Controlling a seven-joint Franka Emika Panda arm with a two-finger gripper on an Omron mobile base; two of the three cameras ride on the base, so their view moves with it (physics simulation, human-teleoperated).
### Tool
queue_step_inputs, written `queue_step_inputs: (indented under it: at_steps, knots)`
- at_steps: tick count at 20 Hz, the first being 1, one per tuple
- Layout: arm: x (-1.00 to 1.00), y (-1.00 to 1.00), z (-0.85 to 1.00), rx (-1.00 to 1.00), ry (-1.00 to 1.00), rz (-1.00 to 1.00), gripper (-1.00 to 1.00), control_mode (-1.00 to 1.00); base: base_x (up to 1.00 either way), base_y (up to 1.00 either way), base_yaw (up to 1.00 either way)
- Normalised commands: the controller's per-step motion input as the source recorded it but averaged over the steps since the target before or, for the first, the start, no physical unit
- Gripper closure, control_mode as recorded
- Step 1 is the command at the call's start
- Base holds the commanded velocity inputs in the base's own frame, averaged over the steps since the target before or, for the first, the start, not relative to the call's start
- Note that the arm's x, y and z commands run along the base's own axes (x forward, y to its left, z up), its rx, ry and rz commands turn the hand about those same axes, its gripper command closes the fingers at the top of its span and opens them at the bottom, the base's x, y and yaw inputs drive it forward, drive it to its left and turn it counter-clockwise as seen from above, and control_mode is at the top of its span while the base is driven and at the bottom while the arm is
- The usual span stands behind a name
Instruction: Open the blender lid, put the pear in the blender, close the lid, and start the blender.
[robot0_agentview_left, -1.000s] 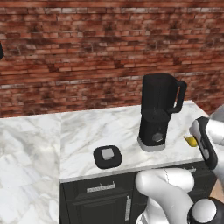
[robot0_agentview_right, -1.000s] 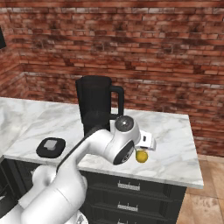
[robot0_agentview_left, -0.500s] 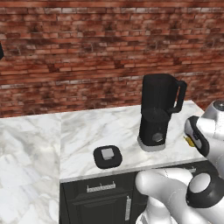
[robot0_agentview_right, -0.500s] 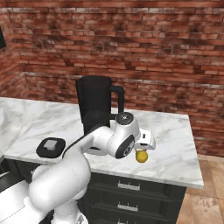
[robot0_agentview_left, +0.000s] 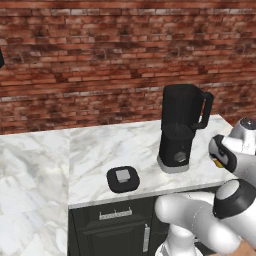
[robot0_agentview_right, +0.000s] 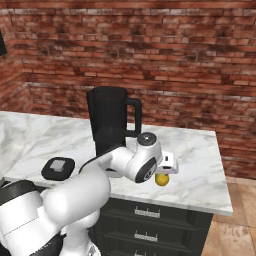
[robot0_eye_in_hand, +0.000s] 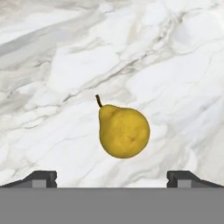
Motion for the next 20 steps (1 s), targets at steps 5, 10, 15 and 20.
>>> queue_step_inputs:
  at_steps: [5, 10, 15, 20]
  knots:
    - [0.24, -0.15, -0.14, 0.00, 0.03, 0.06, -1.00, -1.00, 0.00, 0.00, 0.00]
    - [0.24, -0.24, -0.05, 0.00, 0.04, 0.06, -1.00, -1.00, 0.00, 0.00, 0.00]
    - [0.22, -0.10, -0.22, 0.00, 0.06, 0.05, -1.00, -1.00, 0.00, 0.00, 0.00]
    - [0.08, -0.02, -0.32, 0.00, 0.05, 0.04, -1.00, -1.00, 0.00, 0.00, 0.00]
